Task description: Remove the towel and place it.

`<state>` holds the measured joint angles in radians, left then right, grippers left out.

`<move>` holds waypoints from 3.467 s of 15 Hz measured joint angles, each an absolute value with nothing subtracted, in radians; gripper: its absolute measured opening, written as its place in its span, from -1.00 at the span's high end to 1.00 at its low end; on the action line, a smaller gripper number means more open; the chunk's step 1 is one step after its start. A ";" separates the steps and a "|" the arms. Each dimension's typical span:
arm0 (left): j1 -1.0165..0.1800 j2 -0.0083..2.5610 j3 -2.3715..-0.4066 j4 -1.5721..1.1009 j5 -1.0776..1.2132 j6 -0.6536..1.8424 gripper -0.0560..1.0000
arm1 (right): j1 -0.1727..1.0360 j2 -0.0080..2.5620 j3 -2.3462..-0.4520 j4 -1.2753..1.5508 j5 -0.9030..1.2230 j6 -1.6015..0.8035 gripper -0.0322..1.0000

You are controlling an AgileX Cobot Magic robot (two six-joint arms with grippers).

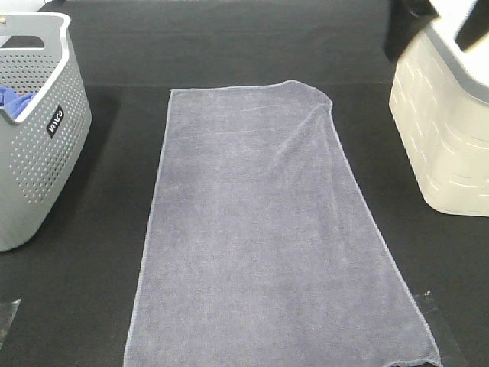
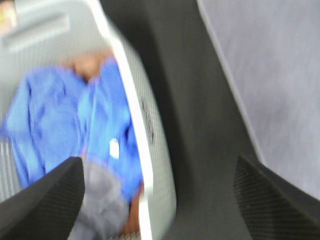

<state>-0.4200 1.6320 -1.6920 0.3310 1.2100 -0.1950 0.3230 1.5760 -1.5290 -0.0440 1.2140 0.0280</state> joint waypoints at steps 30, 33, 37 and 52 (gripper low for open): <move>-0.420 0.205 -0.512 -0.152 1.055 0.271 -0.55 | 0.323 0.163 -0.499 -0.026 1.068 0.000 -0.60; -0.420 0.205 -0.512 -0.159 1.055 0.284 -0.55 | 0.323 0.163 -0.499 -0.026 1.068 0.000 -0.60; -0.420 0.205 -0.512 -0.159 1.055 0.286 -0.55 | 0.323 0.163 -0.499 -0.026 1.067 0.000 -0.60; -0.077 0.052 -0.512 -0.160 1.056 0.287 -0.55 | -0.013 0.097 -0.499 -0.025 1.062 0.000 -0.60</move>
